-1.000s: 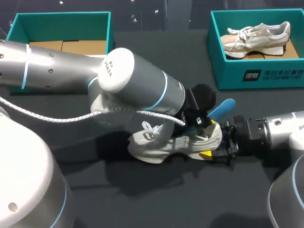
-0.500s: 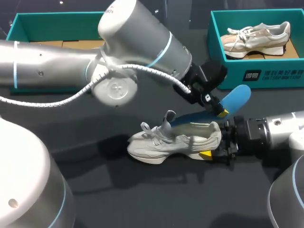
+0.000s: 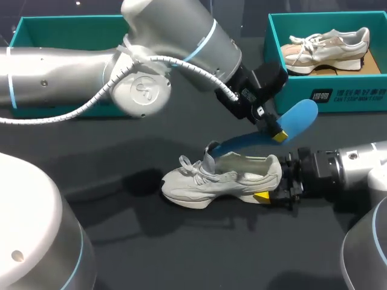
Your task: Take the shoe out of the shoebox, open the shoe tongue, remove and reinsert the insole, then place the shoe into the shoebox
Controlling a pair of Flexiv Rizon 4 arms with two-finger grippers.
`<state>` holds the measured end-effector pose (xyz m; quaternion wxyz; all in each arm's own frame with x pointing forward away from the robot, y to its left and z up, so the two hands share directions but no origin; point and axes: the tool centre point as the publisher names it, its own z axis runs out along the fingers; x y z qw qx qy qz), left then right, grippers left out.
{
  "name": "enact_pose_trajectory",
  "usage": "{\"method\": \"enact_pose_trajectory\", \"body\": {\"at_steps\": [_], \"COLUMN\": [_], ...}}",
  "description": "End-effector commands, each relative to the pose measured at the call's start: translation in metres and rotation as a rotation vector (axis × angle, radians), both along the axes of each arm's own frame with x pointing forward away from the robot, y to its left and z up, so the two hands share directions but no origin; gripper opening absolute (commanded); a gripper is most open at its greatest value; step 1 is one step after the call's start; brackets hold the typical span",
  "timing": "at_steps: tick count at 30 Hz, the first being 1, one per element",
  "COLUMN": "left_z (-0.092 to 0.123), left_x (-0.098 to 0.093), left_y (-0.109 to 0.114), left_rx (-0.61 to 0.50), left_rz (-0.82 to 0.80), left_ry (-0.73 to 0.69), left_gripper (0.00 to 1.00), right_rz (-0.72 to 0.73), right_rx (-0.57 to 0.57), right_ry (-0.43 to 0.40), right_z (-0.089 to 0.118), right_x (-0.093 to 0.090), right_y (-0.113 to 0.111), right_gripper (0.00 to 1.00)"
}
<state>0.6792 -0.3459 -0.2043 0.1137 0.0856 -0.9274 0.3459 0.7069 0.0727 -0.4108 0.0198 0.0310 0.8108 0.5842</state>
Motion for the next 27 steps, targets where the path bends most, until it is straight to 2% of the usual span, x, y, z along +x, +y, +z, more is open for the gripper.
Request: {"method": "enact_pose_trajectory", "body": {"at_steps": [1,3,4,16,27], "left_z": [0.000,0.000,0.007,0.112,0.112], "left_x": [0.000,0.000,-0.001,-0.006,-0.006], "left_y": [0.000,0.000,0.004,0.052,0.052], "left_rx": [0.000,0.000,-0.023,-0.296,-0.296], "left_rz": [0.000,0.000,0.017,0.163,0.163], "left_ry": [-0.001,-0.001,0.014,0.243,0.243], "left_gripper": [0.00,0.00,0.00,0.00,0.00], "right_rz": [-0.001,-0.001,-0.001,-0.001,-0.001], "right_rx": [-0.003,-0.003,-0.003,-0.003,-0.003], "right_ry": [0.000,0.000,0.000,0.000,0.000], "right_z": [0.000,0.000,0.000,0.000,0.000], "right_x": [0.000,0.000,0.000,0.000,0.000], "right_y": [0.001,0.001,0.001,0.001,0.001], "right_gripper": [0.00,0.00,0.00,0.00,0.00]}}
